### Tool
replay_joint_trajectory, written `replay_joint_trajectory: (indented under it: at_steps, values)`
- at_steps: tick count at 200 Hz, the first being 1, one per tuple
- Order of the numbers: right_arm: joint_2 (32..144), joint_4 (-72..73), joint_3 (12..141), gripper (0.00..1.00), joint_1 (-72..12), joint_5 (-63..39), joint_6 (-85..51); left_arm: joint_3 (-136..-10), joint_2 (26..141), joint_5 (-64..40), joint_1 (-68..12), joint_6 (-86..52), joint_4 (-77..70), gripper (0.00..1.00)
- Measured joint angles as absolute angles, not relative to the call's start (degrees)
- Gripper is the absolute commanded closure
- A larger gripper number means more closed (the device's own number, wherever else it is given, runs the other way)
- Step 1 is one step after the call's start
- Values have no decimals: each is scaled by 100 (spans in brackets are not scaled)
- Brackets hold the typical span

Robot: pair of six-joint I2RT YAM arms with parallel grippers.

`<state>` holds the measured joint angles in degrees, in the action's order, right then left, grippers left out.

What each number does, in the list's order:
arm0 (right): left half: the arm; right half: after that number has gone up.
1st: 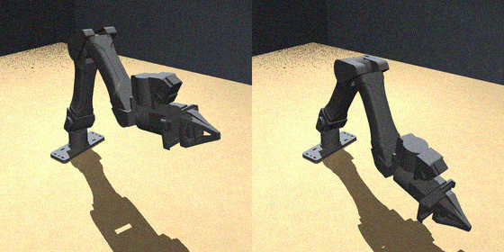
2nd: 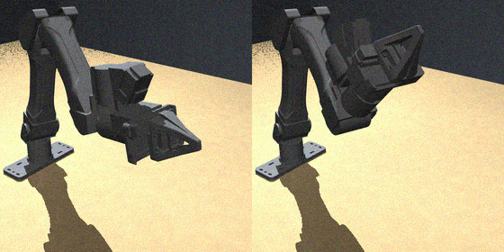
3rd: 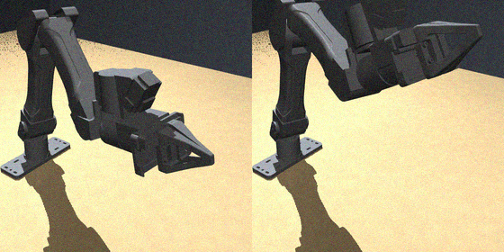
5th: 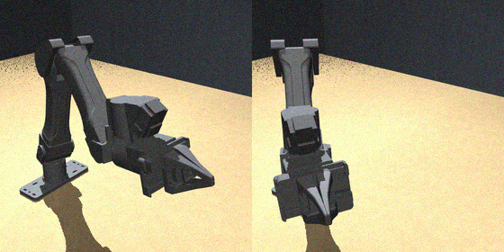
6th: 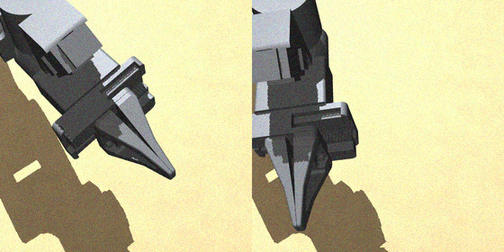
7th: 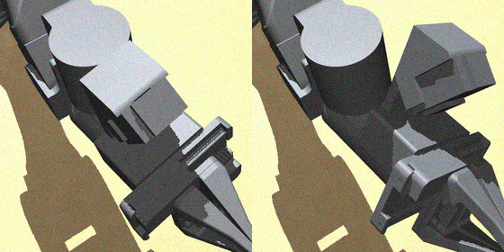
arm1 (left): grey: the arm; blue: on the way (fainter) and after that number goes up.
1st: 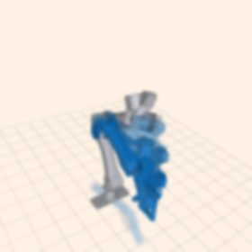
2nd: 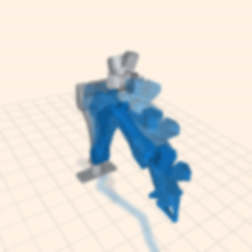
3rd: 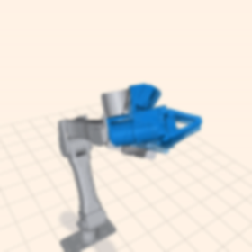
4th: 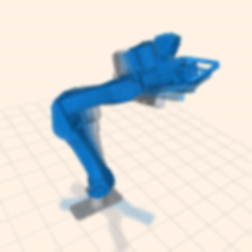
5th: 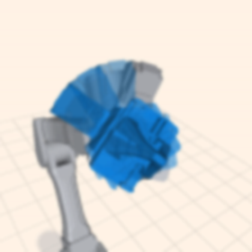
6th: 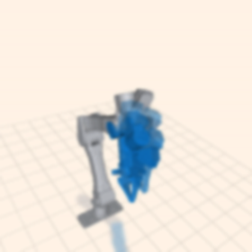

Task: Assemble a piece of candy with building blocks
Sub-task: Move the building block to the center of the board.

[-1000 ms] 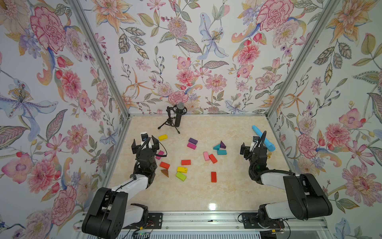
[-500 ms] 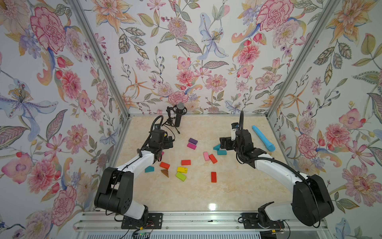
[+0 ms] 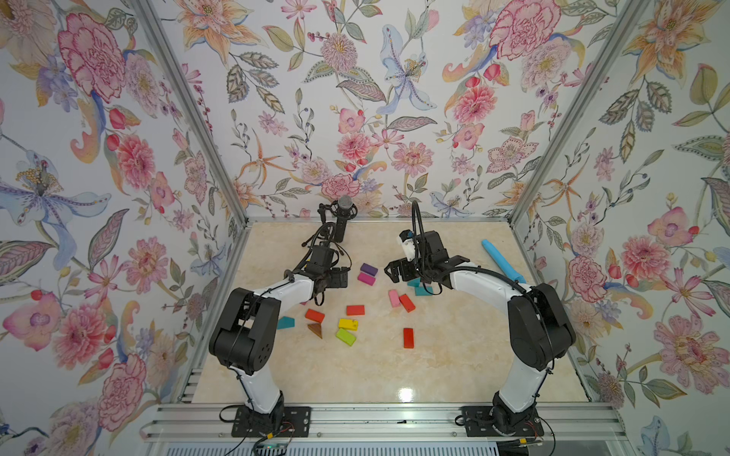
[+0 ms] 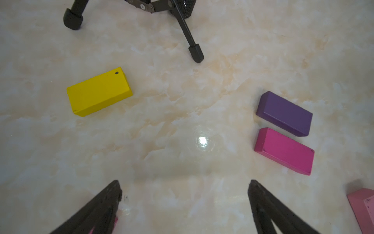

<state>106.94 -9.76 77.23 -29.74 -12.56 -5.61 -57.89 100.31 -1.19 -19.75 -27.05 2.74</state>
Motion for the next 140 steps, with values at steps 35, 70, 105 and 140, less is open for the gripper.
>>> replay_joint_trajectory:
  at_steps: [35,70,105,140]
  values:
    - [11778,-1686,9258,0,-3068,-1476,19,-5336,9644,-285,-1962,-2792,222,1]
    - [12761,-2412,10595,0,-3142,-1603,445,-4831,9216,-779,-1710,-2921,-161,1]
    - [13402,-2965,11340,0,-3256,-1616,823,-4324,8689,-1107,-1494,-3052,-255,1]
    - [14081,-3496,12420,0,-3334,-1643,1273,-4012,8355,-1507,-1398,-3199,-615,1]
